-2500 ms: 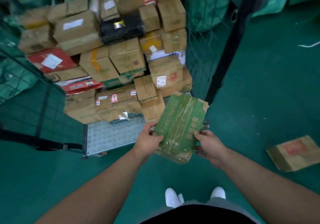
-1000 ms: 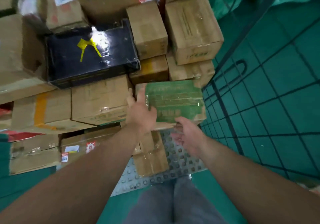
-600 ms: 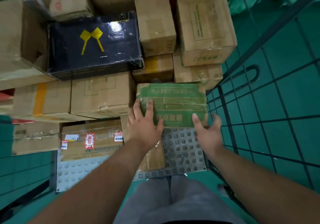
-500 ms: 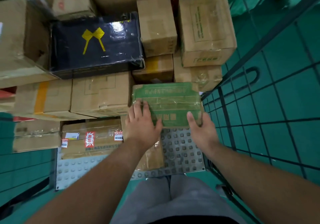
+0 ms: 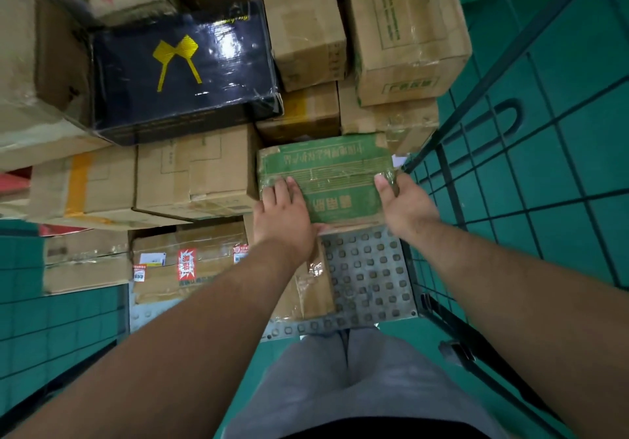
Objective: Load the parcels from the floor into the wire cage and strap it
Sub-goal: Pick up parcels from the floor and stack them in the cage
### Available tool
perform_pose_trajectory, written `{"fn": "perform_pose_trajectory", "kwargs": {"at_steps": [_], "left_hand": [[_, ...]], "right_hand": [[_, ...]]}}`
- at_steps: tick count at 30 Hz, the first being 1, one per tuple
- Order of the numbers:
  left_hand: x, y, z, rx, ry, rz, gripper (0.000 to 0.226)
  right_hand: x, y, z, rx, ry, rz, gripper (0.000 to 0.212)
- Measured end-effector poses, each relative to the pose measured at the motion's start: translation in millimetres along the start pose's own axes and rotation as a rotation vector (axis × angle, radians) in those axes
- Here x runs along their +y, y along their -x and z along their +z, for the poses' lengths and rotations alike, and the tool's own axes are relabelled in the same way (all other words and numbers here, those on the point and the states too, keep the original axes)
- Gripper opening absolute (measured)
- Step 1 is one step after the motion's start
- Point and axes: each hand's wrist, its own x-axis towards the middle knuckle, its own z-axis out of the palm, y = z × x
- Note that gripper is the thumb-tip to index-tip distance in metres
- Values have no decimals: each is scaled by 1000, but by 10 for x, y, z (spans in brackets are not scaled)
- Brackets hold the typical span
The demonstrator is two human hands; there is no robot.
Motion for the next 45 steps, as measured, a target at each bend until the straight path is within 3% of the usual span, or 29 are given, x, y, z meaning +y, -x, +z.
{"fn": "perform_pose_trajectory", "kwargs": {"at_steps": [6, 11, 15, 18, 22, 25, 27, 29, 35, 40, 45], "left_hand": [[-130, 114, -1, 3, 122, 41, 106], [-118, 512, -6, 79, 208, 194, 78], [-52, 838, 213, -124, 333, 371, 55], [66, 1033, 351, -362, 304, 489, 44], [333, 1334, 561, -510, 66, 665, 29], [607, 1595, 711, -524, -87, 818, 29], [853, 1859, 822, -532, -127, 898, 22], [1106, 2148, 956, -541, -158, 983, 14], [1814, 3237, 1410, -571, -346, 1233, 24], [2212, 4126, 1887, -627, -477, 1343, 22], [2655, 4967, 2401, -662, -500, 1332, 20]], "right_hand": [[89, 82, -101, -177, -183, 127, 111], [209, 668, -124, -103, -386, 223, 52], [547, 1186, 107, -59, -511, 346, 65], [719, 1676, 311, -80, -643, 401, 47], [1040, 2426, 592, -20, -826, 527, 35], [1366, 3003, 759, 56, -954, 613, 24], [1610, 3422, 813, 60, -1026, 652, 33], [1873, 3808, 900, 192, -1092, 750, 39], [2634, 5020, 1350, 541, -1297, 976, 31], [3123, 5909, 1739, 668, -1435, 1085, 28], [3834, 6644, 1999, 696, -1502, 1135, 25]]}}
